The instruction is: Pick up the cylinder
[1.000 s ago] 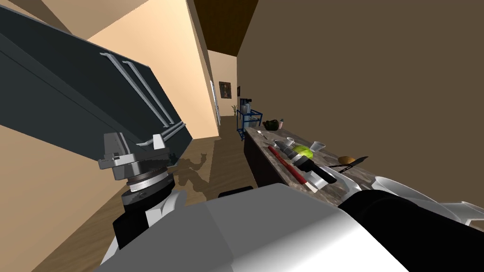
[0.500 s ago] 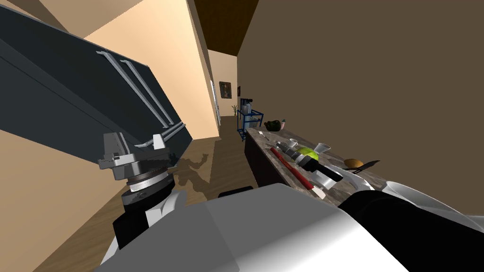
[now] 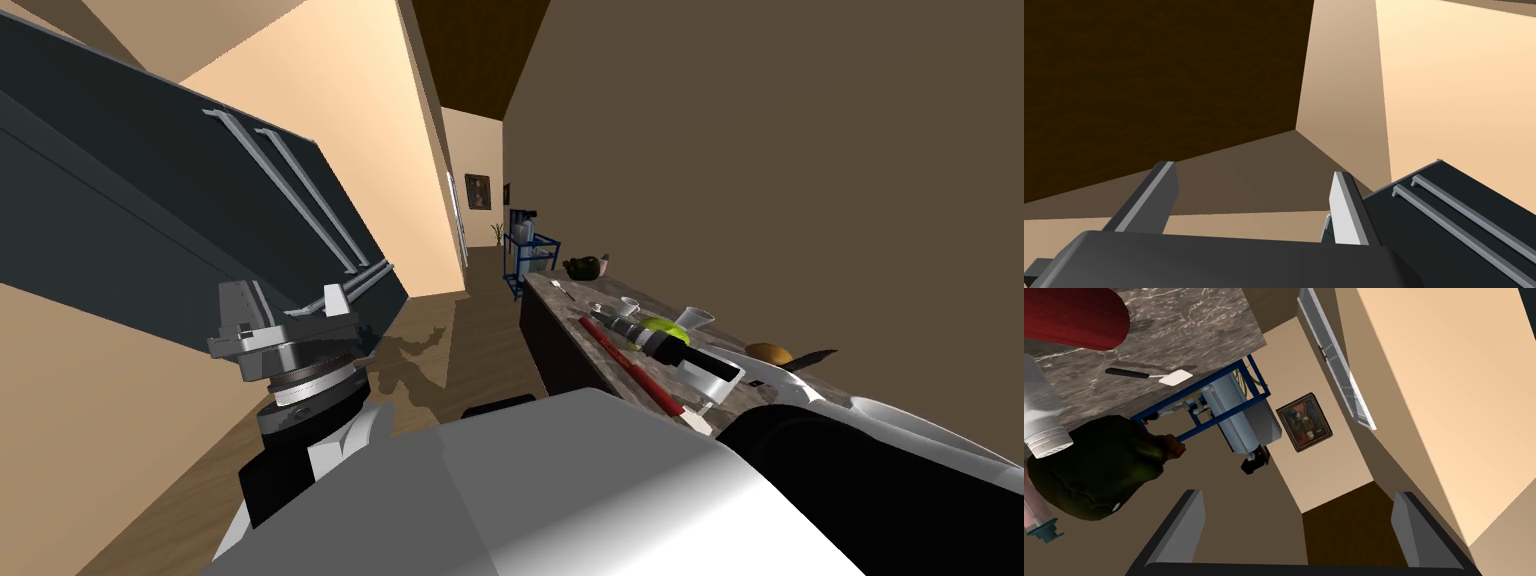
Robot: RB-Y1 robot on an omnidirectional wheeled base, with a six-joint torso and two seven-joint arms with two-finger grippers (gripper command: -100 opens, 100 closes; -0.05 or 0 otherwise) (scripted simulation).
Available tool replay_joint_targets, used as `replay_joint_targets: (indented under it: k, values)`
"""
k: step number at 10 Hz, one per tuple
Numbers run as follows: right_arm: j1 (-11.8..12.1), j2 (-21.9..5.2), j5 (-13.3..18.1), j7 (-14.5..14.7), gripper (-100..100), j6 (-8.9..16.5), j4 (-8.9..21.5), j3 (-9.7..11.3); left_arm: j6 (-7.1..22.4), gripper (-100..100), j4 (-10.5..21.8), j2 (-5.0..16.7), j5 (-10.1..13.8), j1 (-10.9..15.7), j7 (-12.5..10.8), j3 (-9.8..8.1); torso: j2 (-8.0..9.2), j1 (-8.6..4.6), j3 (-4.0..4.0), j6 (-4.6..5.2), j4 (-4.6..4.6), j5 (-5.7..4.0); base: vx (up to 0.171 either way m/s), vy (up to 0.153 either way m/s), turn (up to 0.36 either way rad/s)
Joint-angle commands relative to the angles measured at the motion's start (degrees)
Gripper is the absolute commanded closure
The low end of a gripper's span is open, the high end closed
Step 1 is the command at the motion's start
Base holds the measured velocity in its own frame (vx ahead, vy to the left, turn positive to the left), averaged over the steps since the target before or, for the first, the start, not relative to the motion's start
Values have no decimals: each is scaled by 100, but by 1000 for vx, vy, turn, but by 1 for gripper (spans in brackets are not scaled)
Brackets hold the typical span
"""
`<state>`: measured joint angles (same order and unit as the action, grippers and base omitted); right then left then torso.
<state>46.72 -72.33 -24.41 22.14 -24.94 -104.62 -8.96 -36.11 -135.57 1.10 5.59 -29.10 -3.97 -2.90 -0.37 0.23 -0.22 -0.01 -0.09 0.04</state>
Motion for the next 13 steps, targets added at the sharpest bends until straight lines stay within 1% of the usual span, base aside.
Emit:
replay_joint_targets:
  k: [1, 2, 3, 4, 5, 6, 7, 8, 9, 11, 12, 13]
  values:
    - [87, -282, -72, 103, -100, 22, 103, 27, 0, 0, 0, 0, 0, 0, 0, 0, 0, 0, 0, 0, 0, 0, 84, 42, -3]
    - [283, -467, -223, 268, -100, 62, 307, 70, 0, 0, 0, 0, 0, 0, 0, 0, 3, -6, 1, -1, 0, 0, 110, 40, 14]
    - [283, -609, -223, 268, -100, 62, 307, 70, 0, 0, 0, 0, 0, 0, 0, 0, -3, -7, -2, 0, -1, -2, 89, 44, 2]
    - [485, -798, -370, 435, -100, 110, 508, 126, 0, 0, 0, 0, 0, 0, 0, 0, 1, -7, 0, -1, 0, -1, 103, 74, 19]
    - [485, -914, -370, 435, -100, 110, 508, 126, 0, 0, 0, 0, 0, 0, 0, 0, -2, 3, -1, 0, 0, 0, 78, 59, -3]
    - [691, -1097, -513, 603, -100, 164, 707, 193, 0, 0, 0, 0, 0, 0, 0, 0, 5, 1, 2, -1, 1, 1, 93, 56, 15]
    - [691, -1198, -513, 603, -100, 164, 707, 193, 0, 0, 0, 0, 0, 0, 0, 0, 2, -1, 1, 0, 0, 0, 80, 48, 5]
    - [899, -1409, -651, 771, -100, 224, 901, 272, 0, 0, 0, 0, 0, 0, 0, 0, 6, -4, 2, -1, 1, -1, 82, 52, 20]
    - [899, -1460, -651, 771, -100, 224, 901, 272, 0, 0, 0, 0, 0, 0, 0, 0, 6, -4, 3, 0, 1, -2, 73, 54, 6]
    - [1318, -1883, -908, 1103, -100, 360, 1268, 462, 0, 0, 0, 0, 0, 0, 0, 0, 4, 6, 2, -1, 1, 1, 117, 81, 28]
    - [1318, -1916, -908, 1103, -100, 360, 1268, 462, 0, 0, 0, 0, 0, 0, 0, 0, -9, 7, -5, 1, -2, 1, 118, 65, 0]
    - [1507, -2107, -1026, 1266, -100, 434, 1440, 572, 0, 0, 0, 0, 0, 0, 0, 0, -8, 4, -6, -2, -2, 1, 98, 77, 34]
